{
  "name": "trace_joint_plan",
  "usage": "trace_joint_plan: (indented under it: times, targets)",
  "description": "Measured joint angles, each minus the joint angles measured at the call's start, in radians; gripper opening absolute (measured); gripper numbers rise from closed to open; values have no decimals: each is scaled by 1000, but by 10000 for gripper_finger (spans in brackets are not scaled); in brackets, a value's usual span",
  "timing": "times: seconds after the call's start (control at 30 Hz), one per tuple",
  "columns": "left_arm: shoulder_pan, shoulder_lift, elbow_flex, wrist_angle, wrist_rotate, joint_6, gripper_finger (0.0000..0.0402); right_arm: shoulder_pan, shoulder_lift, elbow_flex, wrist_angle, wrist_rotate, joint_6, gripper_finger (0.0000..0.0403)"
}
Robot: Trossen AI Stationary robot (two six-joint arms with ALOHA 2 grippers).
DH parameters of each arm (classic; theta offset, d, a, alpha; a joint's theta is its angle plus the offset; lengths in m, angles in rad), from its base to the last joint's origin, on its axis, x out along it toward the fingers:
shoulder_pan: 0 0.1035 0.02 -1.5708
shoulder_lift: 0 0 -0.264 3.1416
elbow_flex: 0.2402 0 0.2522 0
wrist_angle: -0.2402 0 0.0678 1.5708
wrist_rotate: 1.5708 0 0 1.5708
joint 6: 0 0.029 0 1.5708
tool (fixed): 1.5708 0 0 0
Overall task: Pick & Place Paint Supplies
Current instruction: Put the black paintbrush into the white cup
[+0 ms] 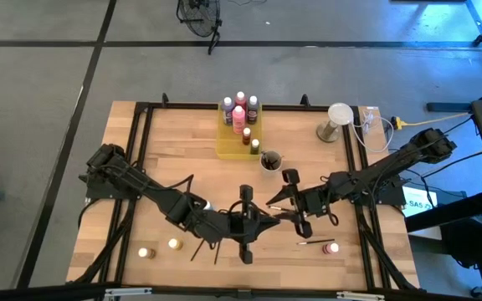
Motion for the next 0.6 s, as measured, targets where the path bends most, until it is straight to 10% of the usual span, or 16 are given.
trace_joint_plan:
  times: [0.6]
  targets:
    - [24, 1, 0, 8, -1, -8, 2, 0, 0, 10, 13, -56, 7, 178]
